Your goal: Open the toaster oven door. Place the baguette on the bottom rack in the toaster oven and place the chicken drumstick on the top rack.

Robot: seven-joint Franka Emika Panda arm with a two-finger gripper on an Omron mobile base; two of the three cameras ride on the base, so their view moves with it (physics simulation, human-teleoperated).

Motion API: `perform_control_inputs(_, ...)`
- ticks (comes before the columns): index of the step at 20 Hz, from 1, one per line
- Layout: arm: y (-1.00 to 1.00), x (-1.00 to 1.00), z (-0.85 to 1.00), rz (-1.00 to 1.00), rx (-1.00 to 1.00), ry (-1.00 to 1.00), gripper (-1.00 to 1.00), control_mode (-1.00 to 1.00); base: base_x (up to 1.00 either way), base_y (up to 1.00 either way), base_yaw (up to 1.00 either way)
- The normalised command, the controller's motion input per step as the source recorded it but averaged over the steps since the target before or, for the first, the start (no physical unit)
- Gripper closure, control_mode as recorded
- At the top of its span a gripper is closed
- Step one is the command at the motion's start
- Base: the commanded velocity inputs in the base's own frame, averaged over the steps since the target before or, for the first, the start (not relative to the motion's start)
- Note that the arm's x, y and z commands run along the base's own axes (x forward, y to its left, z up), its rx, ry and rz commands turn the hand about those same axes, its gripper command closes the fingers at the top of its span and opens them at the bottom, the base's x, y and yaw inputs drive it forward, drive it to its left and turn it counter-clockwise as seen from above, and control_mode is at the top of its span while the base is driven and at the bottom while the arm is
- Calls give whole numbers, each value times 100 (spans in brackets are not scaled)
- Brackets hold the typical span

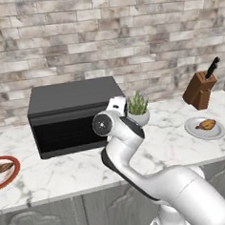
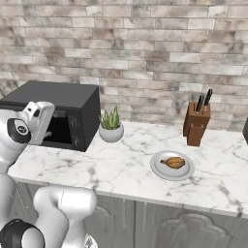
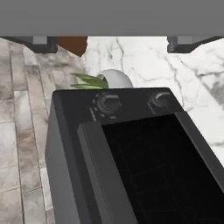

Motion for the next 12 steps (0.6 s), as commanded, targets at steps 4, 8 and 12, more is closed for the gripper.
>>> perform_control_inputs(4,39,28,0,2,-15,6,-100,-100,0,0,0)
perform_control_inputs(8,52,34,0,0,-15,4,-100,-100,0,0,0)
perform_control_inputs(12,66,22,-5,0,-17,0,-100,-100,0,0,0)
